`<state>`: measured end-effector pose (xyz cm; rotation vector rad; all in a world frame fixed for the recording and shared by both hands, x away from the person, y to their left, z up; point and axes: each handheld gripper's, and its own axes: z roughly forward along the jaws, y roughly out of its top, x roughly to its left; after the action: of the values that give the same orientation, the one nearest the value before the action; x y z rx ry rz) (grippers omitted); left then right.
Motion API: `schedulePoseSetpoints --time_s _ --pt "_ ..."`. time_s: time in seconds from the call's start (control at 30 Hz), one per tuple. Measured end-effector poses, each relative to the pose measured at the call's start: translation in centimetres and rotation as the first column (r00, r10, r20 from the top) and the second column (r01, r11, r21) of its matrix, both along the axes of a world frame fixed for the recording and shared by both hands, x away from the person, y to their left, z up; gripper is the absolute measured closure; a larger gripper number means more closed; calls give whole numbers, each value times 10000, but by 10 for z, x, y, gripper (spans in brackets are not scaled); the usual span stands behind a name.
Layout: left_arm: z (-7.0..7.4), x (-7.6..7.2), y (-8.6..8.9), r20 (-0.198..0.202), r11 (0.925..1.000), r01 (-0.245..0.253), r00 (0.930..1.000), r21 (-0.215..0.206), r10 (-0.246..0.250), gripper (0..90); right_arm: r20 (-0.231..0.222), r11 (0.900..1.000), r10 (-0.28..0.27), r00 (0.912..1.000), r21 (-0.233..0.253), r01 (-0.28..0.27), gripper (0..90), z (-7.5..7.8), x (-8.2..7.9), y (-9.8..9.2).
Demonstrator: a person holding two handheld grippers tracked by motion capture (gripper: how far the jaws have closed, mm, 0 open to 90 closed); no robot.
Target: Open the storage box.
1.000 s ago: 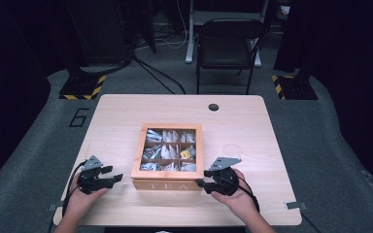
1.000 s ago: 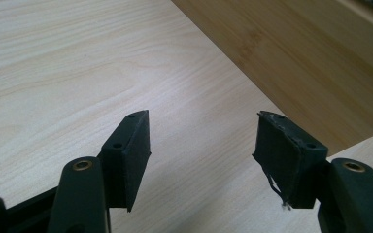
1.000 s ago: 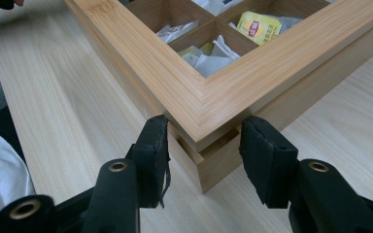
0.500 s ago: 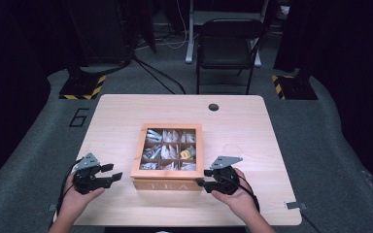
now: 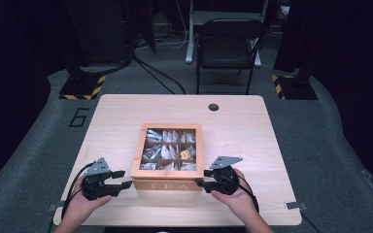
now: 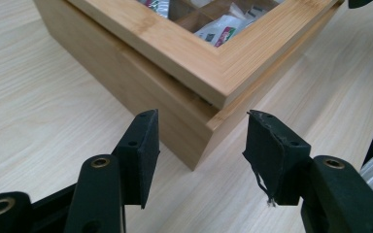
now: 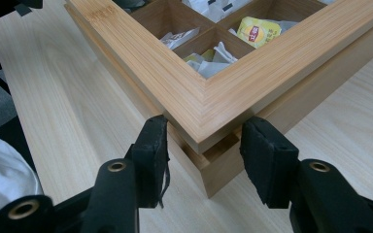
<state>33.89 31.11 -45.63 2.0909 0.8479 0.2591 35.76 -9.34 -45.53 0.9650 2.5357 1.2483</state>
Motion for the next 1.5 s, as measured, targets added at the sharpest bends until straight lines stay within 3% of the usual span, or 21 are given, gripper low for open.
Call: schedulePoseSetpoints --time_s 0.2,0.43,0.5,0.67,0.93,1.2,1.33,1.5 --pt "-3 3 -9 78 9999 -146 9999 0 146 545 -71 9999 -75 9999 77 76 523 -1 0 1" --pt "-4 4 -20 122 9998 30 9999 183 -32 552 -8 10000 -43 10000 12 43 522 -2 0 1" --pt "-3 5 -22 142 9992 49 9999 409 -55 548 0 10000 -31 10000 -34 31 522 -2 0 1" --pt "0 9 -25 -79 9992 -264 9996 309 267 542 -27 9999 -82 10000 75 82 522 -2 0 1" --pt "6 11 -27 -268 9990 -312 9991 328 321 530 89 9996 -50 9999 266 47 515 1 0 1" --pt "11 15 -28 -484 9988 -234 9985 423 255 523 -8 10000 49 10000 -5 -49 497 7 0 0" --pt "17 16 -27 -577 9992 -222 9980 331 241 519 -146 9999 58 9999 121 -57 447 13 2 0" --pt "24 18 -24 -784 9997 -163 9968 164 176 515 84 9998 90 9999 -188 -88 436 18 4 5"
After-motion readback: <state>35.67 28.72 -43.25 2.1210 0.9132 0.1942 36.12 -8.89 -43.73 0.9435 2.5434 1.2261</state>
